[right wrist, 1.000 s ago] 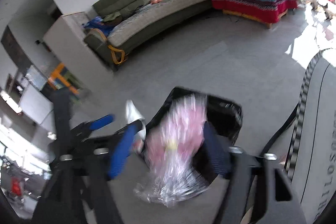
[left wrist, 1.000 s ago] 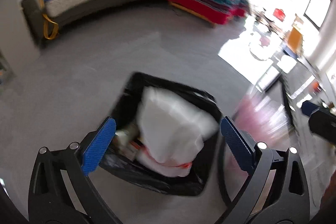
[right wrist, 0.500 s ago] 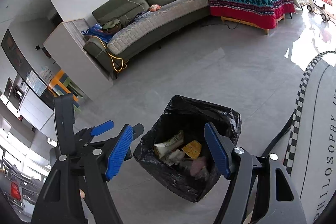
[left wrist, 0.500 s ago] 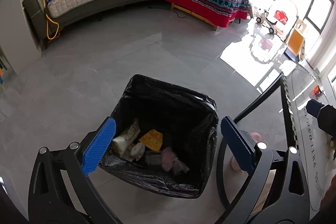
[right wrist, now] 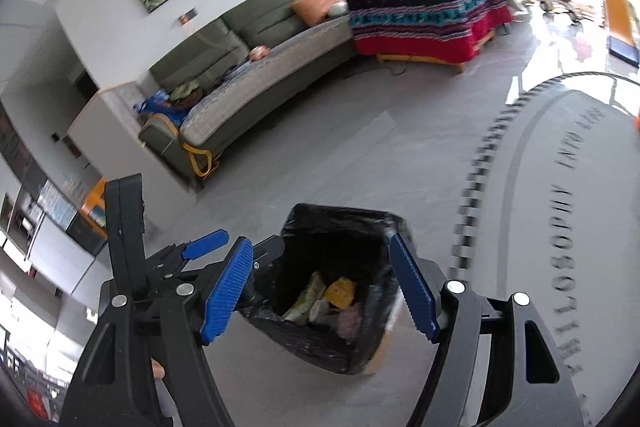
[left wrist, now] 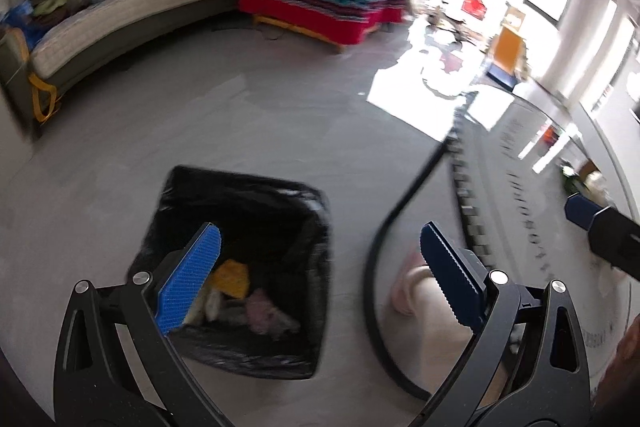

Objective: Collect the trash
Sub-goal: 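Return both tools to the table toward the grey cloth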

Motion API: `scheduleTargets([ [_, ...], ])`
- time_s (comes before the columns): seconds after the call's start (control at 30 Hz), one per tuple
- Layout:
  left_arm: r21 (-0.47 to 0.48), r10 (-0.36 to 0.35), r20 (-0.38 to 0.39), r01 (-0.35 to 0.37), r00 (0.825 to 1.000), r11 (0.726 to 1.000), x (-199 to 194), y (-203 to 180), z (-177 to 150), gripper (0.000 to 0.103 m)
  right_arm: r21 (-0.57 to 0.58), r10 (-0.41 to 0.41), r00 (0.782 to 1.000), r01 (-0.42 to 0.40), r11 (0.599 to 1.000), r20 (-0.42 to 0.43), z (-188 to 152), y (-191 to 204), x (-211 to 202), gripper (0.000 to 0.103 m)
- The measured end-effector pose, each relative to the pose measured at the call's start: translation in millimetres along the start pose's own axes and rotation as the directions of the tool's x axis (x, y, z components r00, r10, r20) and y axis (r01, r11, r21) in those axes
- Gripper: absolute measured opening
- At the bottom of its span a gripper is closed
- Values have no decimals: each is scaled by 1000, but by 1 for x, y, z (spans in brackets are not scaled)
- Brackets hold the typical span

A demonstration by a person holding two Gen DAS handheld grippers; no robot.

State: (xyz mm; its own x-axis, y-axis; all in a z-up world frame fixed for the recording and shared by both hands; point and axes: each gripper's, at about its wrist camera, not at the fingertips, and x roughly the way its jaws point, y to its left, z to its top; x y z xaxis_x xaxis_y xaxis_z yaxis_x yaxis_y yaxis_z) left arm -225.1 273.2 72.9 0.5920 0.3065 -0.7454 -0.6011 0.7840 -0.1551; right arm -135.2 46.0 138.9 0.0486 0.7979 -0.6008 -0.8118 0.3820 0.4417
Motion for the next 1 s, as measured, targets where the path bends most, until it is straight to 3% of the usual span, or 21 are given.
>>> scheduleTargets([
  [0.2, 116, -119, -31, 121, 992, 986, 13, -77, 6, 97, 101, -102, 993, 95, 990, 64, -12, -56, -54, 72],
  [0.37, 205, -189, -71, 200, 979, 958, 23, -139, 6, 97, 163, -211, 971, 192, 968, 111, -20, -101, -99, 72],
  [0.67, 318, -284, -149, 318, 947, 893, 39, -237, 4, 97, 253, -433, 886, 386, 887, 167, -36, -178, -177, 72],
  [1.0, 389, -353, -233, 420, 906, 820, 54, -323, -4, 97, 396, -557, 818, 468, 790, 146, -62, -256, -224, 72],
])
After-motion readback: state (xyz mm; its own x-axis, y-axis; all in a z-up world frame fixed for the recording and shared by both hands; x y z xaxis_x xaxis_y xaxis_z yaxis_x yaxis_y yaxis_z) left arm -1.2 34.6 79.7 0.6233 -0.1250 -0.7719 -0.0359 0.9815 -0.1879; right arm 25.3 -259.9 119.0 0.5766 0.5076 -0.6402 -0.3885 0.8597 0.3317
